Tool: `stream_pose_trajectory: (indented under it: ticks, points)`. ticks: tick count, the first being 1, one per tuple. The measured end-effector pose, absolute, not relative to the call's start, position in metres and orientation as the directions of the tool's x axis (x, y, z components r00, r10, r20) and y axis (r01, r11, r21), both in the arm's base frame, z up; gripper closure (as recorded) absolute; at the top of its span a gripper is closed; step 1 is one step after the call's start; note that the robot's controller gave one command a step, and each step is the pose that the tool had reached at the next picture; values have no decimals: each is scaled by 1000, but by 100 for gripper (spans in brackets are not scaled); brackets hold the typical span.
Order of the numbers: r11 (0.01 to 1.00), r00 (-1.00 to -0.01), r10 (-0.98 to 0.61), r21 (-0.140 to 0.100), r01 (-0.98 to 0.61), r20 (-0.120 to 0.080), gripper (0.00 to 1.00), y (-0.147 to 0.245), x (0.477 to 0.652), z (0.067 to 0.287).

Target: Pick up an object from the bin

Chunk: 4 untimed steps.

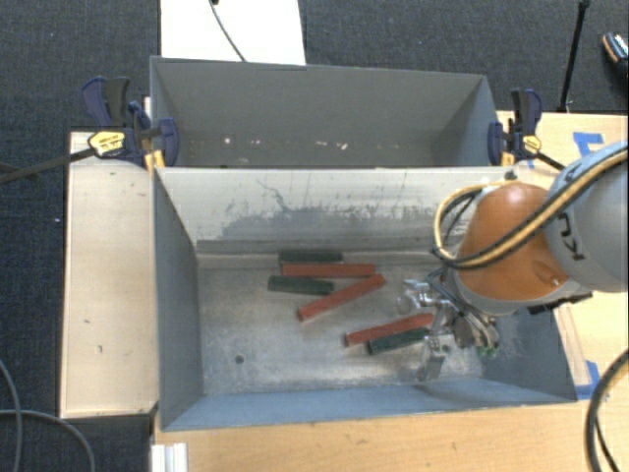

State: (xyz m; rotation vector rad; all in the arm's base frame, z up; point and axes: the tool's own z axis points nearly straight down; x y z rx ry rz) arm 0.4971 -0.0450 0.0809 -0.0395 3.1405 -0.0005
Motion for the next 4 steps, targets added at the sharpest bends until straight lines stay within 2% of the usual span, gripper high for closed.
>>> stream_pose_trajectory:
  ticks: [1, 2, 3, 4]
  points:
    - [997, -997, -76, 0, -76, -2, 0, -71, 556, 71]
    - [997, -997, -78, -1, -78, -2, 100, -71, 556, 71]
    - [910, -910, -414, -4, -414, -7, 100, -76, 595, 198]
    - [686, -686, -727, -7, -727, -5, 100, -86, 582, 264]
